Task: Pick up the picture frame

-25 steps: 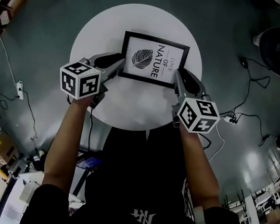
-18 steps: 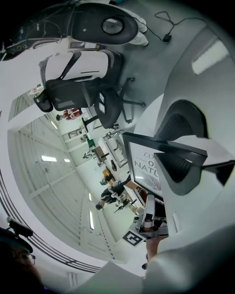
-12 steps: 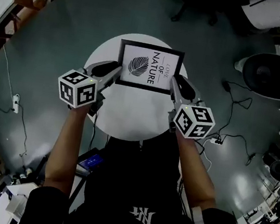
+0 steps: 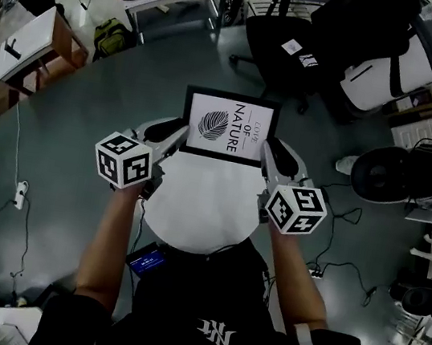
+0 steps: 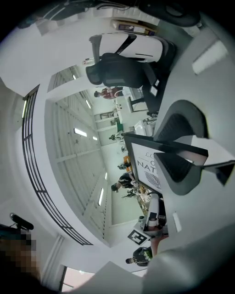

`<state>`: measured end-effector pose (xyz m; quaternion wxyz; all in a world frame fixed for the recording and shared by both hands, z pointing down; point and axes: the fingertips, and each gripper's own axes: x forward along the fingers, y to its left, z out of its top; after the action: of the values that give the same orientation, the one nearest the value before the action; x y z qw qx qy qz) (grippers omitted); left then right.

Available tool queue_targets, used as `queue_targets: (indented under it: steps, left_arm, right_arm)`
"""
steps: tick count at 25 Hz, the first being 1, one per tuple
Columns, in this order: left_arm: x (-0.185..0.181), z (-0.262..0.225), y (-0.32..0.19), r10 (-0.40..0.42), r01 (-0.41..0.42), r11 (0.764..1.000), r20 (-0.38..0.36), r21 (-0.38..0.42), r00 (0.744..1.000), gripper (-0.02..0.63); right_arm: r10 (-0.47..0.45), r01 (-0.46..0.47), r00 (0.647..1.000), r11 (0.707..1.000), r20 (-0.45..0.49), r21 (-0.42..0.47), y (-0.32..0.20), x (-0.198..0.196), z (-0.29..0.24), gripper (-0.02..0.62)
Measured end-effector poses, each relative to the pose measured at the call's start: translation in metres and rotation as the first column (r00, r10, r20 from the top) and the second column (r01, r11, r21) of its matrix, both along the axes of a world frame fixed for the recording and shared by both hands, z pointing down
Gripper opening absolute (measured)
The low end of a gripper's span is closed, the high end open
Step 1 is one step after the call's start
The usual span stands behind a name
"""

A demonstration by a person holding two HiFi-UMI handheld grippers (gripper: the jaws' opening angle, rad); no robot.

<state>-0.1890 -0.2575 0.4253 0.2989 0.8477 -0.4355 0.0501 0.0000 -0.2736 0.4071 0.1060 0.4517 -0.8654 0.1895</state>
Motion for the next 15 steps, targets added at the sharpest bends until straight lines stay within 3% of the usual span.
queue_targets:
  steps: [7,15]
  left_arm:
    - [-0.010,-0.113,0.008,-0.038,0.035,0.982,0.012,0.183,0.999,0.083]
    - [0.002,-0.203,0.058,-0.102,0.085,0.937,0.033,0.340,0.994,0.081]
  right_arm:
    - [-0.052,0.048,0.999,0.981,0.015,0.188,0.004,-0.011,-0.117,0.078]
    - [-0.097,0.067,0.993,0.941,0.073,0.332,0.048,0.003,-0.197,0.078]
